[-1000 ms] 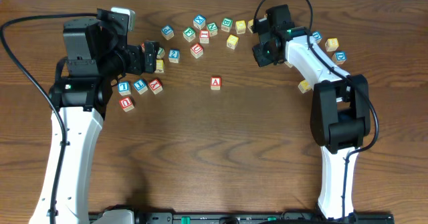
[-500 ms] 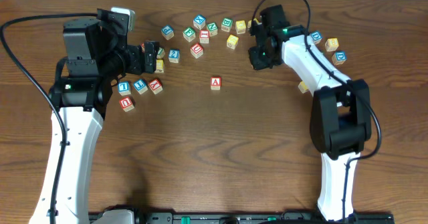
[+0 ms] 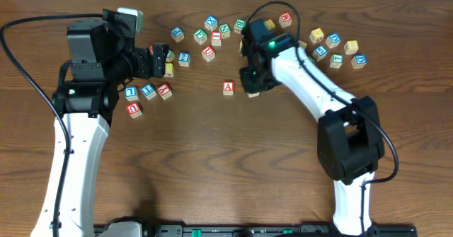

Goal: Spell out AI2
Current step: 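Carry the red I block toward the A block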

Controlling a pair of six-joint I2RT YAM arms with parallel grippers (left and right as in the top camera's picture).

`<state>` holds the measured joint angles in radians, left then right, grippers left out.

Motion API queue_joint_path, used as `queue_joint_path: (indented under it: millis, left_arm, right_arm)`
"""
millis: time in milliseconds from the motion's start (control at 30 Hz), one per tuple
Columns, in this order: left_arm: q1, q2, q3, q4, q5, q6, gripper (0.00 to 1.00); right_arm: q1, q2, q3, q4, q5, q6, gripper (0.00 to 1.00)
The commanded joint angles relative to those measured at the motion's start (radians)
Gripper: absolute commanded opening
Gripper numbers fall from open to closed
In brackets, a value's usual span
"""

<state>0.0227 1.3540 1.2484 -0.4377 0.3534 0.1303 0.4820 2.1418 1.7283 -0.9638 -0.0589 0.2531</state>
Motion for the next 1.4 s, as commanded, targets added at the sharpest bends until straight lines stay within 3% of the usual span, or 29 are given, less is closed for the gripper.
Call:
queue_joint_path:
  millis: [0,433,1367]
  left_arm:
    - [0.000,-0.002,0.026,0.003,0.001,-0.008,0.98]
    - [0.000,-0.002,0.026,0.003,0.001,-0.008,0.98]
    - [0.000,-0.002,0.026,0.003,0.001,-0.008,0.98]
  right_arm:
    - [0.033,-0.008,-0.048,0.023,0.044,0.124,0.14]
    - [0.095,-0.008,-0.117,0.171,0.195,0.302,0.14]
    - [0.129,-0.008,-0.175,0.307,0.241,0.360,0.18]
